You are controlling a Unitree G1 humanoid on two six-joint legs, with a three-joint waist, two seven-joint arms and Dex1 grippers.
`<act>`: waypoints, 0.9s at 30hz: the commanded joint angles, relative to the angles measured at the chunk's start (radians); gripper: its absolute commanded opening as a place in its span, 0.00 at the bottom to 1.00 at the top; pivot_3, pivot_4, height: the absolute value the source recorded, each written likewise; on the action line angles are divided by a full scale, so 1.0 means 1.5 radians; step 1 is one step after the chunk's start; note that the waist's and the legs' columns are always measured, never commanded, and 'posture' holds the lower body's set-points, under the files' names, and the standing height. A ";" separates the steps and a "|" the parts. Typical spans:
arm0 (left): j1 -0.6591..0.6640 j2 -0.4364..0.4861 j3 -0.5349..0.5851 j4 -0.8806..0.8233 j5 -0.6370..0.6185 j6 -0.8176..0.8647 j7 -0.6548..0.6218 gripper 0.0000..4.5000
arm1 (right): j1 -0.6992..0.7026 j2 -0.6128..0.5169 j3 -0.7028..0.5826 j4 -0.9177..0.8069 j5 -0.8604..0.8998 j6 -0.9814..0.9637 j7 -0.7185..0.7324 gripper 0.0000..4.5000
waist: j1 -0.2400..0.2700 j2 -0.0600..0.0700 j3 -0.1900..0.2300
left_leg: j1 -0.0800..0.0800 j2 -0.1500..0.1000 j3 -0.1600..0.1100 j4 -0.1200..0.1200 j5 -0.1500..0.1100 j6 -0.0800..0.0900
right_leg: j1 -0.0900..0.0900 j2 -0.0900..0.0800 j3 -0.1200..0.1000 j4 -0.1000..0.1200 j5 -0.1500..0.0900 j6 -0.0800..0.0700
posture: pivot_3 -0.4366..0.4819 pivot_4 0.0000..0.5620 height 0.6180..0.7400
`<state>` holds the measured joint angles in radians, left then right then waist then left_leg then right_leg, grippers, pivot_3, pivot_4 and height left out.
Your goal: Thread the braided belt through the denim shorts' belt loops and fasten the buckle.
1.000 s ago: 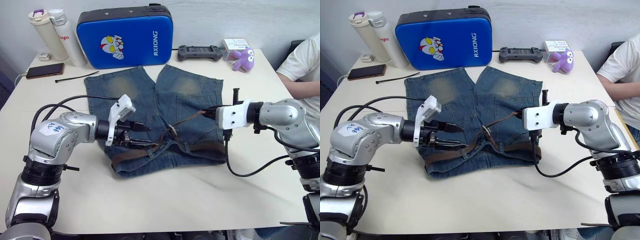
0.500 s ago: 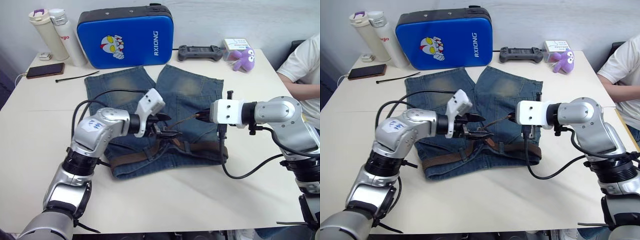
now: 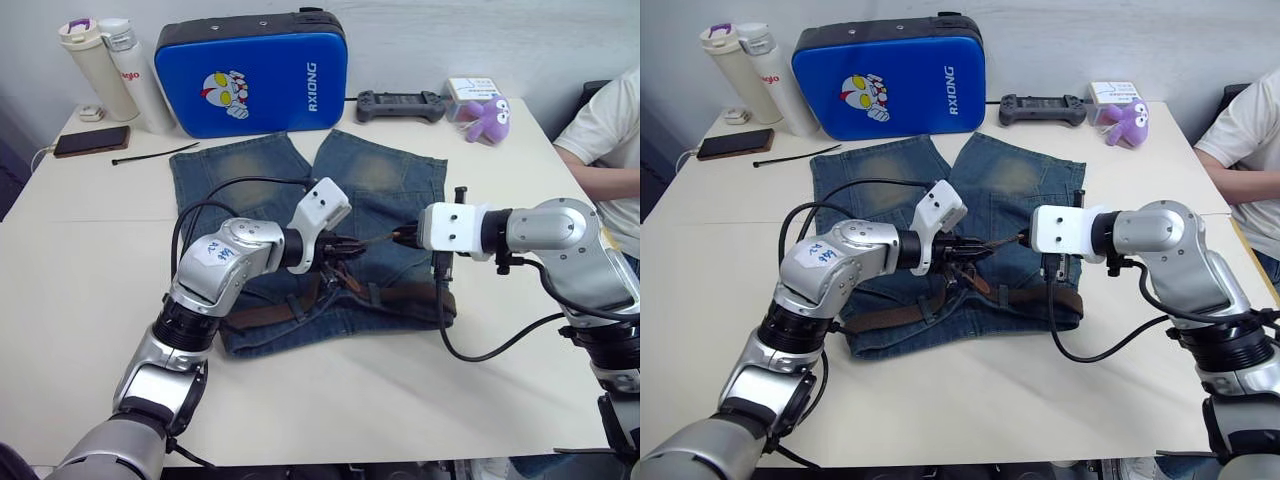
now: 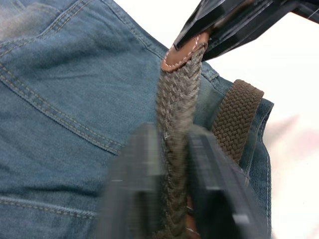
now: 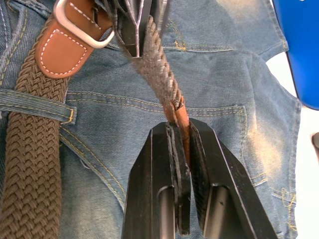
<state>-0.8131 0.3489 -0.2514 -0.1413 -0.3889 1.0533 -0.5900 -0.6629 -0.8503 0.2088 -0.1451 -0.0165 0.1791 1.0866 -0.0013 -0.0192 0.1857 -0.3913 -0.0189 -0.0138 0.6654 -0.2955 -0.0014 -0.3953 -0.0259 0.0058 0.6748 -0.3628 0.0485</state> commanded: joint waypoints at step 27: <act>0.028 -0.277 0.515 -0.053 -0.272 0.374 0.288 0.00 | 0.061 0.205 -0.153 -0.039 0.386 0.520 -0.141 0.01 | -0.001 -0.001 0.000 | 0.000 0.000 0.000 0.000 0.000 0.000 | 0.000 0.000 0.000 0.001 0.000 0.000 | 0.48 0.27 1.00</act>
<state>-0.7648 -0.0777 0.4991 -0.1809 -0.7406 1.6159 -0.1857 -0.5518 -0.5569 -0.0355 -0.1983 0.5354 0.9625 0.8745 -0.0028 -0.0200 0.1862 -0.3909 -0.0187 -0.0136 0.6655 -0.2953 -0.0021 -0.3951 -0.0258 0.0052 0.6768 -0.3625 0.0489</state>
